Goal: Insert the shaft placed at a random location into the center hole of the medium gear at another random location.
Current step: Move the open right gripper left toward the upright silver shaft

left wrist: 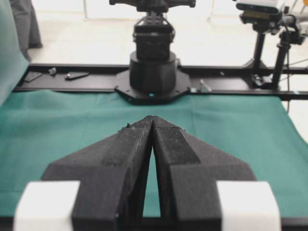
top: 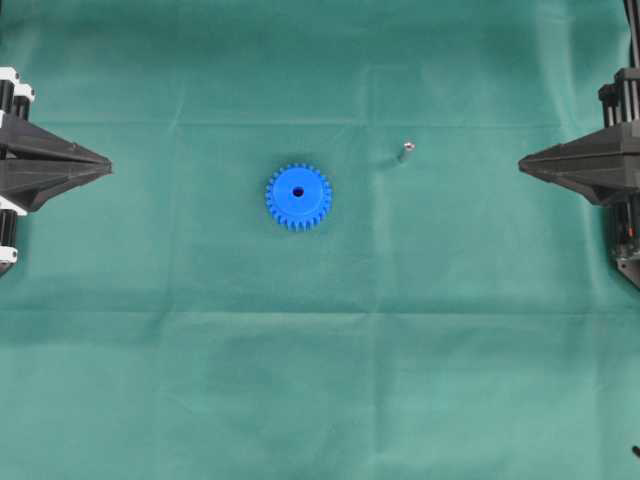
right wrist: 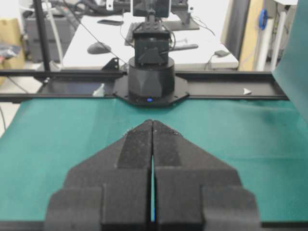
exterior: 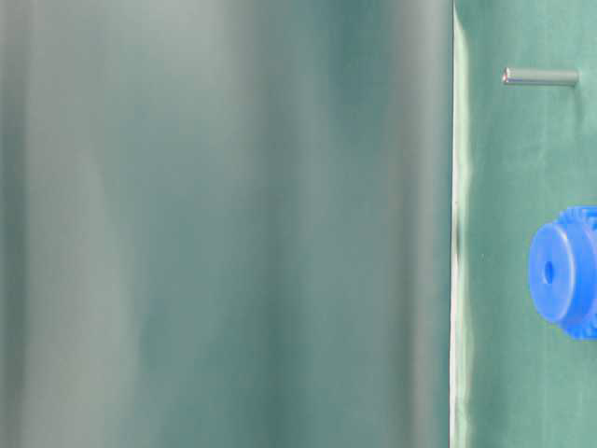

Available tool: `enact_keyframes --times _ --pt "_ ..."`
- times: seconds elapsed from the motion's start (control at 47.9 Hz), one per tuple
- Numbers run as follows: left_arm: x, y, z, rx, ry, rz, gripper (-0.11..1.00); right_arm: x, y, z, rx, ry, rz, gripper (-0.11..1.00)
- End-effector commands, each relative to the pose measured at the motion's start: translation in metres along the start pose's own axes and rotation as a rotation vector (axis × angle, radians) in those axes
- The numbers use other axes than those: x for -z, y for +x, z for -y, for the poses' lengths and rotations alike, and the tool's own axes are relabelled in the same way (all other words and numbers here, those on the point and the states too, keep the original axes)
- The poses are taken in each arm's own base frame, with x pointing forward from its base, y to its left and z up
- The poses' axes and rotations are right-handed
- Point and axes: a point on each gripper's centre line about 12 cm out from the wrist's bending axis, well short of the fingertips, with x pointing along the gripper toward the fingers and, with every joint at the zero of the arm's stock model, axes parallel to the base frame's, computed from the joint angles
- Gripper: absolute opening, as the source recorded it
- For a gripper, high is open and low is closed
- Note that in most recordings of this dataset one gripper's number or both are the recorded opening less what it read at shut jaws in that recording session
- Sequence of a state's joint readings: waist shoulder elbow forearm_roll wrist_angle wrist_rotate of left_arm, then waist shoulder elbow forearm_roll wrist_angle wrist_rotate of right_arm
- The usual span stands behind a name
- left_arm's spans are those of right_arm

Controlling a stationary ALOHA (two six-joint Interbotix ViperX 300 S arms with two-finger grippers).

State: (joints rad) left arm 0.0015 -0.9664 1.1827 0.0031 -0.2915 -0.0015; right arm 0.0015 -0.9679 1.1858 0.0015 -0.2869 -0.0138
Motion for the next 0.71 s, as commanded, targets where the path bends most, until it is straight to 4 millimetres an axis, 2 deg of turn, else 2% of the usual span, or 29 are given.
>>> enact_keyframes --times 0.0,0.251,0.501,0.585,0.689 --pt "-0.01 0.006 0.005 0.025 -0.016 0.004 0.03 -0.011 0.004 0.002 0.007 -0.008 0.028 0.01" --pt "-0.01 0.009 0.006 0.032 -0.018 -0.002 0.03 -0.009 0.012 0.005 0.023 -0.017 -0.028 0.01" --pt "-0.009 0.008 0.006 0.032 -0.019 -0.008 0.03 0.019 0.024 0.024 0.107 -0.014 -0.137 0.02" --pt "-0.009 0.008 0.006 0.032 -0.018 -0.008 0.03 0.029 0.03 0.029 0.125 -0.011 -0.16 0.15" --pt "-0.009 0.008 0.006 0.032 -0.018 -0.008 0.03 0.044 0.038 0.038 0.156 -0.013 -0.202 0.42"
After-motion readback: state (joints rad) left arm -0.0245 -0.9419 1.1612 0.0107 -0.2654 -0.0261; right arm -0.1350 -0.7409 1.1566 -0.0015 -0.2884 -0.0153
